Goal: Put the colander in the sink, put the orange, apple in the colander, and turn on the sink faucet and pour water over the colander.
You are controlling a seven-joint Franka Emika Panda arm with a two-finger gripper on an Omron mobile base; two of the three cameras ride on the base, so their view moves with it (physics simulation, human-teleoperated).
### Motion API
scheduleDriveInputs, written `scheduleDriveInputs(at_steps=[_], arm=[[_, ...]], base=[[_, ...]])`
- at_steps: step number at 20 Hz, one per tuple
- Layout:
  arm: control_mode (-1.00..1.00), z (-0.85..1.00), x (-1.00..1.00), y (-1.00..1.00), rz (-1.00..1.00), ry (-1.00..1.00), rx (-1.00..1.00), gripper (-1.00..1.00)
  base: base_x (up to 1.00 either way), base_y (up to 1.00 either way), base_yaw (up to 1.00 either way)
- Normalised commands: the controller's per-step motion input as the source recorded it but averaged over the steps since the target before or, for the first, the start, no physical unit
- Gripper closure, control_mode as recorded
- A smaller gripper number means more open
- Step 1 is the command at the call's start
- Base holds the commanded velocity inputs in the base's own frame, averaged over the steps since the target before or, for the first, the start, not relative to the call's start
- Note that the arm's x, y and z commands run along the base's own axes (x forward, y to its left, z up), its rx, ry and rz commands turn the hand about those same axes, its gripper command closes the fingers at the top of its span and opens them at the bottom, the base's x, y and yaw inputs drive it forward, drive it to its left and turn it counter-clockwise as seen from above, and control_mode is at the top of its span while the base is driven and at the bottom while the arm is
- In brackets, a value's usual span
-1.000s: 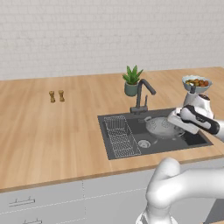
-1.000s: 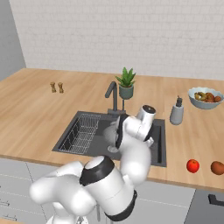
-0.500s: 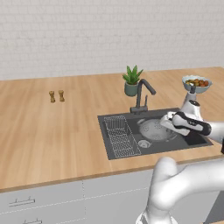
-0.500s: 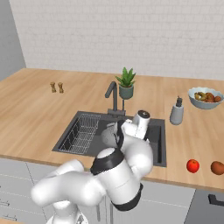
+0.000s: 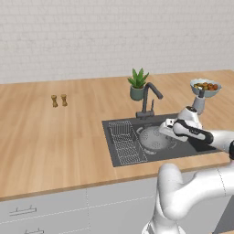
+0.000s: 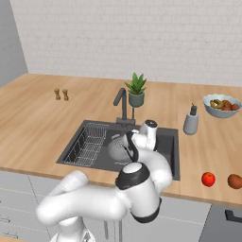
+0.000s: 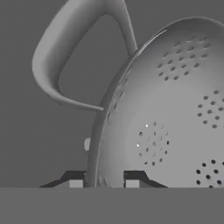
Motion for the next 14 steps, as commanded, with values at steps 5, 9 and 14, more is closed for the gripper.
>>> scheduleDriveInputs(at_steps=[5, 9, 14], arm=[[-1.0, -0.44, 0.05, 0.05, 0.01, 0.01, -0.01, 1.0], [-1.0, -0.42, -0.27, -0.01, 0.02, 0.0, 0.0, 1.0], [-1.0, -0.19, -0.42, 0.0, 0.01, 0.0, -0.01, 1.0]], base=[[0.0, 0.0, 0.0], [0.0, 0.0, 0.0], [0.0, 0.0, 0.0]])
